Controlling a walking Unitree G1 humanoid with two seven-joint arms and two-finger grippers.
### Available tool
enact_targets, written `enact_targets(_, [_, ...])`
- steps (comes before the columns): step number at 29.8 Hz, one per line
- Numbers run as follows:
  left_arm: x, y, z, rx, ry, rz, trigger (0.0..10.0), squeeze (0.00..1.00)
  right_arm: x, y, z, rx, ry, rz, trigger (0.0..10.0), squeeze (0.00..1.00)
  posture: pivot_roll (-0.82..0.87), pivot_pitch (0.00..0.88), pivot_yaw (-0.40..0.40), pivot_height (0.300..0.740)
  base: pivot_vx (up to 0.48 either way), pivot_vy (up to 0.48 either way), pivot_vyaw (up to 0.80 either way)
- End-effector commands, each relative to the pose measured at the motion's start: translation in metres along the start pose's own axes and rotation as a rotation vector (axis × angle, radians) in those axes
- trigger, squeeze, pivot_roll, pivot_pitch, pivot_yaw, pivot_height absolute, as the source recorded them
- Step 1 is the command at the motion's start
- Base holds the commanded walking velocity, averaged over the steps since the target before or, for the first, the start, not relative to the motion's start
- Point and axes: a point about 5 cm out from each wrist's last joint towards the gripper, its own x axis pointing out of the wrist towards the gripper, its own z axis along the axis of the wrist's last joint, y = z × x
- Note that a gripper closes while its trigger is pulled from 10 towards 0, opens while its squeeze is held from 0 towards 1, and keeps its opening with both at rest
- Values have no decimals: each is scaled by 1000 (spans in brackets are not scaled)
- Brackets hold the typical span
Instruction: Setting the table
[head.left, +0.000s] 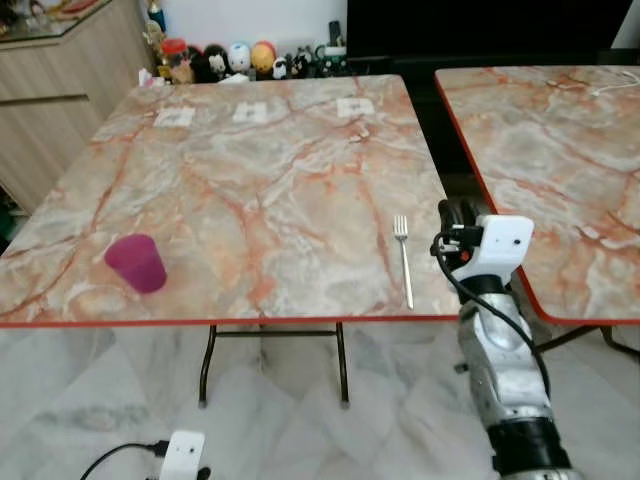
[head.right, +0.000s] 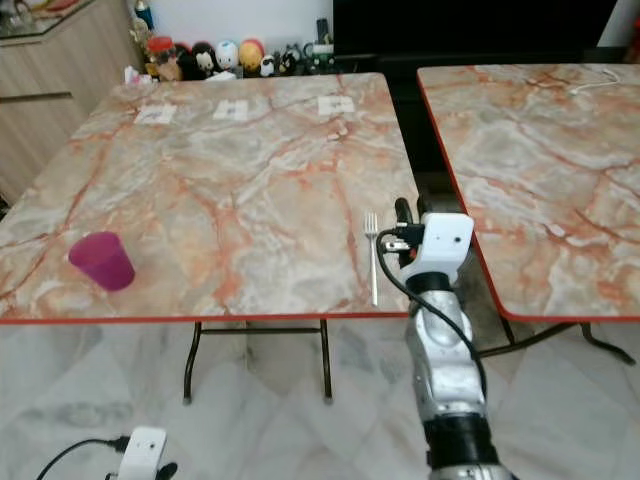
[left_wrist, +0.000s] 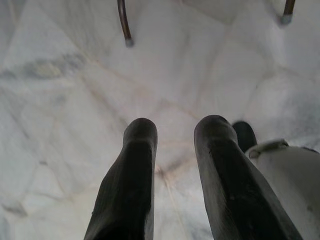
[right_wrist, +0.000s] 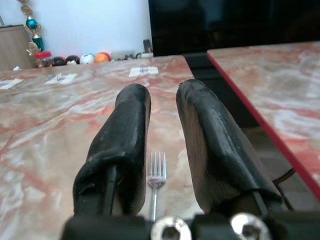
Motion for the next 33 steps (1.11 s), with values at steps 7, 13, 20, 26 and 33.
enact_targets(7, [-1,1,-3,3,15,-1,10000,0,0,-6,1,-35,-6,-6,10000,0,-103,71,68,740,341,0,343])
enact_targets(13, [-1,0,-3,8,14,-7,10000,0,-2,-3,-5,-16,34,3,10000,0,-103,63,67,740,0,0,104])
enact_targets(20, [-1,0,-4,11,17,-7,10000,0,-20,0,-20,4,248,-97,10000,0,-104,55,61,740,0,0,0])
enact_targets(26, [-1,0,-4,20,19,-9,10000,0,-36,16,-13,65,344,-106,10000,0,-115,66,64,740,0,0,0])
enact_targets(33, [0,-3,-3,14,18,-12,10000,0,-44,13,-8,50,469,-171,10000,0,-114,75,56,740,0,0,0])
